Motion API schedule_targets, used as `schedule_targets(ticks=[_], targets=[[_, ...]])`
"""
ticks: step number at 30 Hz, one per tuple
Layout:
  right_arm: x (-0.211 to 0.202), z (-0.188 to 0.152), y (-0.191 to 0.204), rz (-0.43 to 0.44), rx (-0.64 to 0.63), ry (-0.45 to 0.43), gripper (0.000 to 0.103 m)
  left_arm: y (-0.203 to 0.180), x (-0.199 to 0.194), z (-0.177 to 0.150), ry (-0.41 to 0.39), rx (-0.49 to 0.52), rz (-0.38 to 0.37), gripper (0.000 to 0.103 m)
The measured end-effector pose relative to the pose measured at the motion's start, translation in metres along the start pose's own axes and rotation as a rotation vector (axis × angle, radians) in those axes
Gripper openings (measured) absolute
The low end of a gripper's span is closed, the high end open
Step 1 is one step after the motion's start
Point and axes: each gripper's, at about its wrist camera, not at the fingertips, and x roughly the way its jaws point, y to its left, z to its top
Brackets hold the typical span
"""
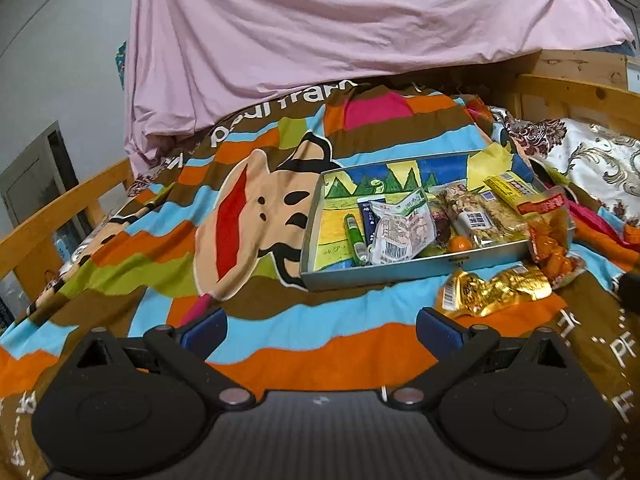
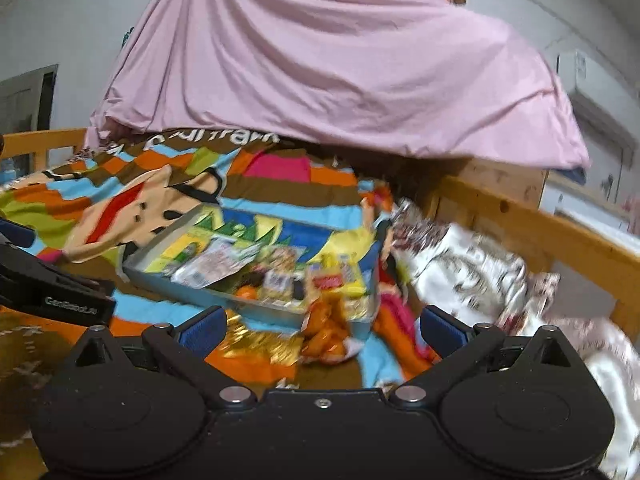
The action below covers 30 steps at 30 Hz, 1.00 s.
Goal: Organize snacks
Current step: 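Move left tool toward the gold foil packet while right tool approaches the orange snack bag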
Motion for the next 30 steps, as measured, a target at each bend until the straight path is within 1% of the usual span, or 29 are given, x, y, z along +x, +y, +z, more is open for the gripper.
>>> schedule_targets(ticks=[4,6,10,13,15,17,21,26,28,30], targets=[[0.025,-0.001,-0.008,-0.095,-0.021,-0.047,0.102,-0.008,0.025,0.004,0.013,0.007,0.000,0.103],[0.037,-0.003,-0.013,-0.106,-0.022,-0.054,0.102,-0.010,0.032,0.004,0.000,0.006,-0.006,0.103],[0.057,-0.008,-0.018,-0.067,-0.046,-0.038,0.102,-0.017,0.049,0.005,-0.005,0.012,-0.015,0.103],[0.067,-0.011,-0.020,-0.010,-0.047,-0.026,0.102,-0.021,0.057,0.005,-0.024,0.022,-0.025,0.103],[0.073,-0.010,-0.018,0.019,-0.048,-0.013,0.102,-0.023,0.061,0.005,-0.039,0.030,-0.045,0.103],[0.080,-0.011,-0.016,0.045,-0.067,0.028,0.102,-0.026,0.064,0.005,-0.052,0.051,-0.084,0.103],[0.095,-0.015,-0.018,0.087,-0.083,0.093,0.102,-0.032,0.074,0.004,-0.062,0.109,-0.233,0.103],[0.114,-0.014,-0.034,0.120,-0.024,0.152,0.102,-0.049,0.086,0.006,-0.094,0.189,-0.332,0.103],[0.123,-0.014,-0.041,0.138,0.007,0.181,0.102,-0.058,0.090,0.009,-0.079,0.223,-0.375,0.103],[0.131,-0.015,-0.046,0.143,0.027,0.209,0.102,-0.066,0.096,0.010,-0.045,0.248,-0.429,0.103]])
